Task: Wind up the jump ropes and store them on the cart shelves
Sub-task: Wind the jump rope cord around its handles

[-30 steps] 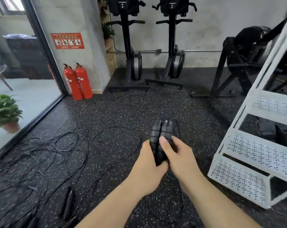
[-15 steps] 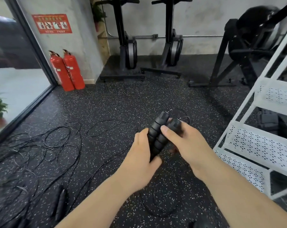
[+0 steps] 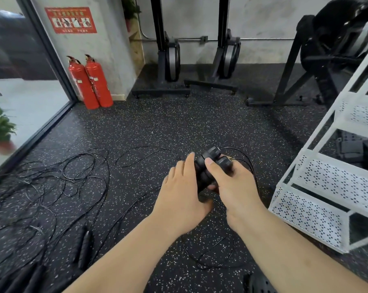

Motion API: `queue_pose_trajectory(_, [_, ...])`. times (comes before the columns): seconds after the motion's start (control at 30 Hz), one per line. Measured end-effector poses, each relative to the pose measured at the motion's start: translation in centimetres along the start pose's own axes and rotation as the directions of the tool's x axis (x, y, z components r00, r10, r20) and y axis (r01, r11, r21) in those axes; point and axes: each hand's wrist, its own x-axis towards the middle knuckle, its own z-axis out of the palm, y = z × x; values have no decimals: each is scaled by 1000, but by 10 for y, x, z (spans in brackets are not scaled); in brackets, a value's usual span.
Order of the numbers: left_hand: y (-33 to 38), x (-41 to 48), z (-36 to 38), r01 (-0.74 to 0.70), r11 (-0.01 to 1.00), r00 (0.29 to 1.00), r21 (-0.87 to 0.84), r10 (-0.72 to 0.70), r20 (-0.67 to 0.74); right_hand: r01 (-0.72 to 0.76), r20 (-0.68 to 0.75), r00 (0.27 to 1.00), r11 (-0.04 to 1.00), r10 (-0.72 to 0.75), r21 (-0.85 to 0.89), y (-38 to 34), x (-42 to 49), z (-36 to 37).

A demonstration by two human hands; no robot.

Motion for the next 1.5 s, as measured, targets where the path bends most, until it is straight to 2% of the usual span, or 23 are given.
queue_pose_trajectory(0.1, [2,0,2,-16,996,997,86,23,-72,-68,20,998,995,67,68,2,-7,8])
queue_pose_trajectory(0.23, [-3,3,8,-5,993,997,116,14,-82,-131,22,991,981,129,140,4,-11,15])
queue_pose_trajectory(0.5, [-12,8,13,5,964,989,268,34,-141,-161,51,986,979,156,121,4,-16,22])
queue_pose_trajectory(0.6, [-15,10,10,9,964,990,267,29,-140,-153,95,983,988,155,-26,-3,-12,19])
queue_pose_trajectory(0.7, [-20,13,2,50,967,990,248,-15,-141,-56,276,948,940,155,-338,-18,-5,5])
queue_pose_trajectory(0.77, [-22,15,-5,116,976,985,186,-89,-147,121,341,934,809,103,-575,-27,1,-8])
queue_pose_trajectory(0.83, [-24,16,-12,192,977,973,92,-177,-151,250,322,947,657,-11,-711,-33,5,-24])
queue_pose_trajectory(0.87, [-25,16,-15,216,975,968,58,-206,-144,294,282,952,592,-115,-751,-36,7,-30])
queue_pose_trajectory(0.93, [-26,16,-21,232,973,968,-19,-232,-93,390,245,910,487,-336,-781,-39,11,-41])
queue_pose_trajectory(1.0, [-23,14,-24,212,963,976,-164,-216,-6,461,329,877,421,-350,-781,-38,14,-45])
queue_pose_trajectory(1.1, [-14,9,-25,146,932,987,-333,-117,106,490,439,870,488,-224,-722,-30,15,-41])
queue_pose_trajectory(1.17, [-9,7,-25,115,916,990,-384,-75,117,473,432,876,567,-217,-675,-26,18,-40])
queue_pose_trajectory(1.23, [-11,8,-26,122,882,992,-455,-92,87,448,408,886,633,-219,-631,-29,21,-43])
queue_pose_trajectory(1.3, [-16,12,-32,186,797,980,-574,-194,48,465,424,876,637,-231,-615,-37,25,-49])
queue_pose_trajectory(1.43, [-43,23,-48,261,526,886,-810,-464,-16,459,400,882,643,-248,-613,-56,33,-68])
queue_pose_trajectory(1.5, [-53,25,-53,260,547,875,-796,-482,-45,440,339,897,639,-283,-631,-60,38,-76])
